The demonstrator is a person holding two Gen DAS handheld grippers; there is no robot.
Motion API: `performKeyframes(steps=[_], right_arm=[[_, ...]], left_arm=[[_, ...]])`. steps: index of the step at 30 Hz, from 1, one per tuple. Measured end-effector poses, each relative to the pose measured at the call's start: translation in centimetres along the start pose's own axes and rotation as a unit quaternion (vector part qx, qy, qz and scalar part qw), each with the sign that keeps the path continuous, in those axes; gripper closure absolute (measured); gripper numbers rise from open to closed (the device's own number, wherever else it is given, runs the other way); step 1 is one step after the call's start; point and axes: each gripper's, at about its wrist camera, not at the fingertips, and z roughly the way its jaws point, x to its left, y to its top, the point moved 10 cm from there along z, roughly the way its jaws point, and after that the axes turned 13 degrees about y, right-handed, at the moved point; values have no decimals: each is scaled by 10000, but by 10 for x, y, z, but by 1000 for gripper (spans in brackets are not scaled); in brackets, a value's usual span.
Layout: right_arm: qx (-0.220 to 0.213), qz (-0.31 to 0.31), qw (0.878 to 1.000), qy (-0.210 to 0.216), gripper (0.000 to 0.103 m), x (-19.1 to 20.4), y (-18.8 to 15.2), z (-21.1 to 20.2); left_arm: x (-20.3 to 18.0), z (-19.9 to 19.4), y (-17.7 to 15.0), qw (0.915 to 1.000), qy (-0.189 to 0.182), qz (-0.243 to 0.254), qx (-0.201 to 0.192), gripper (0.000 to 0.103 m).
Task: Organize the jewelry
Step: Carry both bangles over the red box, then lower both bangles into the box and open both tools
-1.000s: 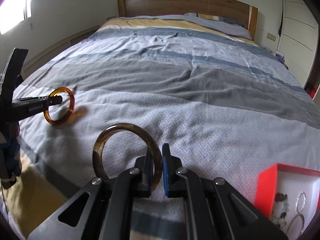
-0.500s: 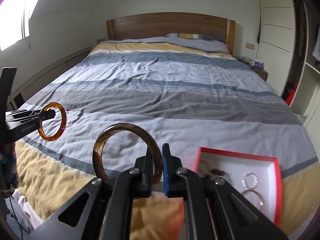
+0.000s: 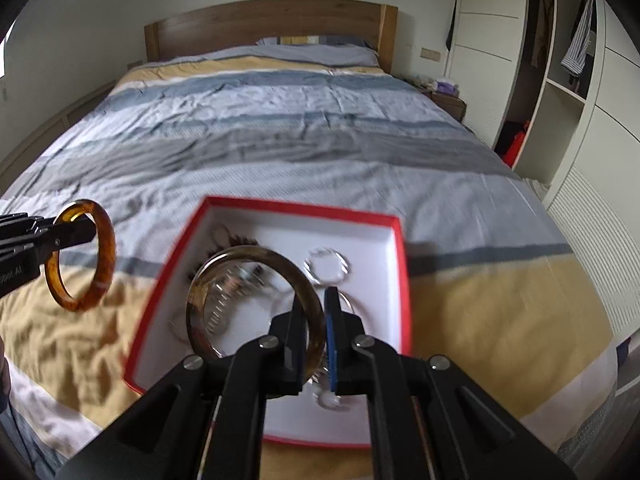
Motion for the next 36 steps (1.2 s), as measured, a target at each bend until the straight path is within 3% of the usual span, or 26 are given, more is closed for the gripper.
performKeyframes(steps=[9,32,36], right_arm=[[318,82,9994,-48,96,-27,-29,24],[706,-313,9967,-232,91,-33,-44,37],[754,-344,9963,-207,88,-30,-45,35]], left_arm=[[-58,33,-27,9978,-80,552,355,93],[-69,60,-46,9919,298,1046,650,91],[-73,56,-46,9916,234,1077,672,84]])
